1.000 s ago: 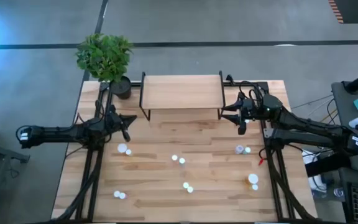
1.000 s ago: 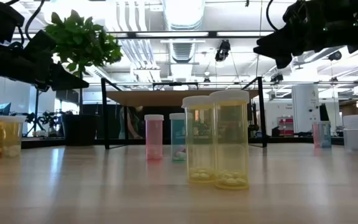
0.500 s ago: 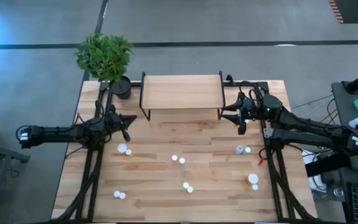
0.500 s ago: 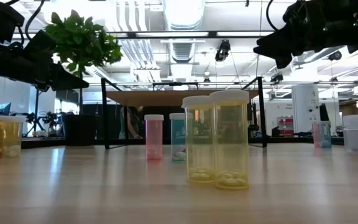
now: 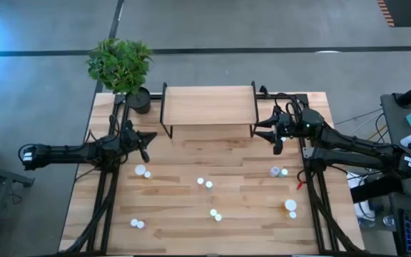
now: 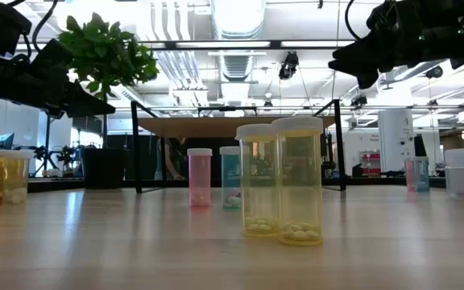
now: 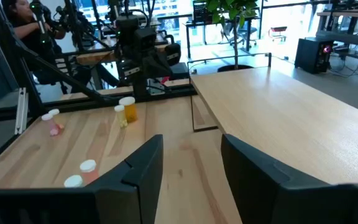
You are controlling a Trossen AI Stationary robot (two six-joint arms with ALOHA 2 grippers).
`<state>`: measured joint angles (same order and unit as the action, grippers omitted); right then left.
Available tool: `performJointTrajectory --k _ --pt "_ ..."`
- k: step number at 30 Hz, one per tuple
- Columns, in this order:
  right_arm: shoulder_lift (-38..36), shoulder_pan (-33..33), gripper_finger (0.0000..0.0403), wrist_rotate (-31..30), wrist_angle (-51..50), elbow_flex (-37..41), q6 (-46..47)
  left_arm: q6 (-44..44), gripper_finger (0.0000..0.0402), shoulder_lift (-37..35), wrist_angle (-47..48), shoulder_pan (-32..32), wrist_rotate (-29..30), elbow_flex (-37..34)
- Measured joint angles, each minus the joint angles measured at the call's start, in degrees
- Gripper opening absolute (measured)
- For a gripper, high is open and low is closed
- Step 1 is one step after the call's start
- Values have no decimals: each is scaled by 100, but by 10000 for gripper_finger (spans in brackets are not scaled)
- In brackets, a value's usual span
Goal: Pick and place medicine bottles onto shelf by color
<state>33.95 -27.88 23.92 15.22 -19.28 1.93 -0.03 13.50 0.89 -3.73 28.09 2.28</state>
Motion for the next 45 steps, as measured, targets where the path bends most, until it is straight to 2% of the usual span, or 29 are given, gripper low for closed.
performJointTrajectory --k 14,20,25,28,31,33,35,39,41,45 --pt "-1 1 155 0 0 1 21 0 2 -1 0 1 0 1" --pt "1 0 155 -10 385 2 530 0 2 -1 1 -1 1 1" --pt "3 1 155 -141 983 2 1434 0 2 0 0 -1 -1 -1" --pt "103 1 155 -1195 1068 -1 2071 1 2 -1 -1 0 -1 0" --pt "238 1 155 -2636 652 1 2982 0 2 -1 1 -1 1 1" --pt "342 -2 155 -3257 224 2 3849 2 2 0 -1 -1 -1 1" --pt "440 1 155 -3403 -219 2 4869 2 2 -2 -1 -1 0 -1" --pt "721 1 155 -3287 -741 -9 6895 -1 2 0 -132 -1 19 -16" --pt "897 3 155 -3264 -704 -11 7364 -119 2 2 -401 1 25 -19" --pt "1242 10 155 -3083 -49 -6 7547 -262 2 -2 -918 -1 29 -19"
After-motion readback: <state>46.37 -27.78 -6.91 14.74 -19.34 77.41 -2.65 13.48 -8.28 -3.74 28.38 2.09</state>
